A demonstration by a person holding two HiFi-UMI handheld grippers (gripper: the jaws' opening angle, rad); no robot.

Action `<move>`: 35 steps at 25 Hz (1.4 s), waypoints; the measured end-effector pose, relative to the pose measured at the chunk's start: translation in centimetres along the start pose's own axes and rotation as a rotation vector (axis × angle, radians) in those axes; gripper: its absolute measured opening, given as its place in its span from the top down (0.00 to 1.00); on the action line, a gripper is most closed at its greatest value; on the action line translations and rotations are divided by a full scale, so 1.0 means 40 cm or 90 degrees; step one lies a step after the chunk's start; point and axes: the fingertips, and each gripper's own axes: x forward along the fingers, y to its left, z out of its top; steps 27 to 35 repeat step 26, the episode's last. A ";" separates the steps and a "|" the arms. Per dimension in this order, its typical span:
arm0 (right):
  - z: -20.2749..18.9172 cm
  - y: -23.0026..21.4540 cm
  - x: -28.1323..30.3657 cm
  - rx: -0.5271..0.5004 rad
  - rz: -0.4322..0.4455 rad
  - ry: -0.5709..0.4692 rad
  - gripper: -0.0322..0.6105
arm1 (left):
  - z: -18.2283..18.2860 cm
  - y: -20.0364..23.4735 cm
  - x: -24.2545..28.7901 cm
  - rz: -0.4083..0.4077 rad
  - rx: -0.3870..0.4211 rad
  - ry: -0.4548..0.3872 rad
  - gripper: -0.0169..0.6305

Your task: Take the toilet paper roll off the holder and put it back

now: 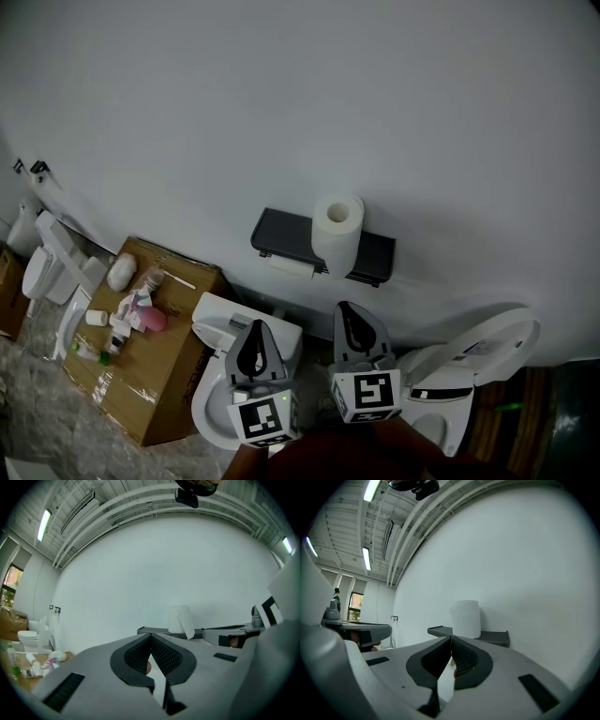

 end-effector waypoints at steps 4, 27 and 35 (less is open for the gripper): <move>0.001 -0.002 0.000 -0.003 -0.002 -0.002 0.92 | -0.003 -0.004 0.000 -0.005 0.001 0.003 0.95; 0.014 -0.003 0.001 -0.009 0.000 -0.011 0.92 | 0.011 -0.012 0.003 -0.015 -0.001 -0.006 0.95; 0.014 -0.003 0.001 -0.009 0.000 -0.011 0.92 | 0.011 -0.012 0.003 -0.015 -0.001 -0.006 0.95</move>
